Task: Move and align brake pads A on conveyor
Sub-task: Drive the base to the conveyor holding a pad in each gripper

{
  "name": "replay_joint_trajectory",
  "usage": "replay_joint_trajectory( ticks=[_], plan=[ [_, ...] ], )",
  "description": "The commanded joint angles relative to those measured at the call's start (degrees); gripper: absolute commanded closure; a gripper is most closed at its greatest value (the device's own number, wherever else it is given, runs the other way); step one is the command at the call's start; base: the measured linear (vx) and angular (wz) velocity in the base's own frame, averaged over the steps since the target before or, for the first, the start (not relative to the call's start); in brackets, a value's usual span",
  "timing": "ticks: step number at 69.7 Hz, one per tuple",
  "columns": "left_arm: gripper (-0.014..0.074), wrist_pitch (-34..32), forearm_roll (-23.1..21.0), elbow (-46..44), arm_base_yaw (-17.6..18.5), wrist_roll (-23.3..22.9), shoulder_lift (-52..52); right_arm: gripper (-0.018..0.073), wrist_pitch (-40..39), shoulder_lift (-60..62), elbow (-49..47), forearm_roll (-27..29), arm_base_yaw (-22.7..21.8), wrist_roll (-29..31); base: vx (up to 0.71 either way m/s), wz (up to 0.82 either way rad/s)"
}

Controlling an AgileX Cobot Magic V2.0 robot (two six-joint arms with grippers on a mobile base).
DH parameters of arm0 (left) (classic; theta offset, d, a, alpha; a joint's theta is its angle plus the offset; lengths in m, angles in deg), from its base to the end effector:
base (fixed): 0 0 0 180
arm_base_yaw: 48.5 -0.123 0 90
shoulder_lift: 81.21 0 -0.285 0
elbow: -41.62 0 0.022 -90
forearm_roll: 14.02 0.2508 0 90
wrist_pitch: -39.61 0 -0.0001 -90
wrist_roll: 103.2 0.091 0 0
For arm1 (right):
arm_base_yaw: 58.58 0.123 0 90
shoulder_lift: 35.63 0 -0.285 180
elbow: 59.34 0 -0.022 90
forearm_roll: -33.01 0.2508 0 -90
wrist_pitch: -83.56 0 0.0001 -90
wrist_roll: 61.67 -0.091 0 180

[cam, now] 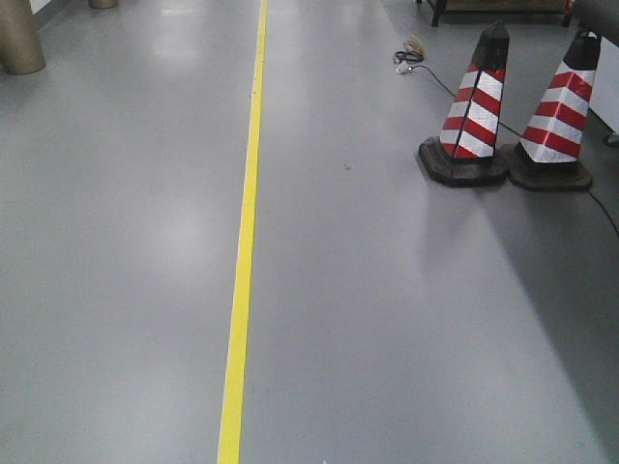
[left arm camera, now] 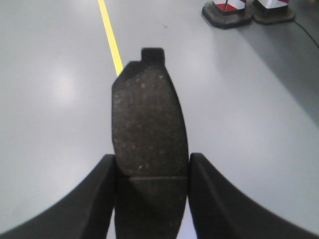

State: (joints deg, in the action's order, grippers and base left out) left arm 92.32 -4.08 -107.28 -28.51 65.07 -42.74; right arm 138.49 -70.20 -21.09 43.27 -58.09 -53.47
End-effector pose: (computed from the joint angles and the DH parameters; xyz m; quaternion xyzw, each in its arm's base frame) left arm 0.0801 -0.0158 0.3608 0.0755 0.8693 -0.0490 0.4860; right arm 0.0699 0.0139 0.3252 -0.0539 0.8927 0.0586 0.4435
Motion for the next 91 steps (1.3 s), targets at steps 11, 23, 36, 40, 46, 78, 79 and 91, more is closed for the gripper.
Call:
replay_joint_trajectory(
  ticks=[11,23,36,40,46,78,79,91],
  plan=[
    [0.0603,-4.79,0.66,-1.59,0.24,0.03,0.44,0.0563,-4.29,-0.29,-1.67,0.6,-0.03,0.47,0.82,-0.03],
    [0.0603,-4.79,0.66,-1.59,0.24,0.03,0.44,0.0563,-4.29,-0.29,-1.67,0.6,-0.03,0.47,0.81,0.02],
    [0.0603,-4.79,0.66,-1.59,0.24,0.03,0.44,0.0563,-4.56,-0.29,-1.67,0.6,-0.03,0.47,0.79,0.04],
    [0.0603,-4.79,0.66,-1.59,0.24,0.03,0.44,0.0563,-4.64,-0.29,-1.67,0.6,-0.03,0.47,0.77,0.0],
    [0.0603,-4.79,0.66,-1.59,0.24,0.03,0.44,0.0563,-4.51,-0.29,-1.67,0.6,-0.03,0.47,0.77,-0.02],
    [0.0603,-4.84,0.66,-1.59,0.24,0.03,0.44,0.0563,-4.51,-0.29,-1.67,0.6,-0.03,0.47,0.73,-0.07],
    [0.0603,-4.84,0.66,-1.59,0.24,0.03,0.44,0.0563,-4.51,-0.29,-1.67,0.6,-0.03,0.47,0.67,-0.04],
    [0.0603,-4.84,0.66,-1.59,0.24,0.03,0.44,0.0563,-4.51,-0.29,-1.67,0.6,-0.03,0.47,0.63,0.0]
  ],
)
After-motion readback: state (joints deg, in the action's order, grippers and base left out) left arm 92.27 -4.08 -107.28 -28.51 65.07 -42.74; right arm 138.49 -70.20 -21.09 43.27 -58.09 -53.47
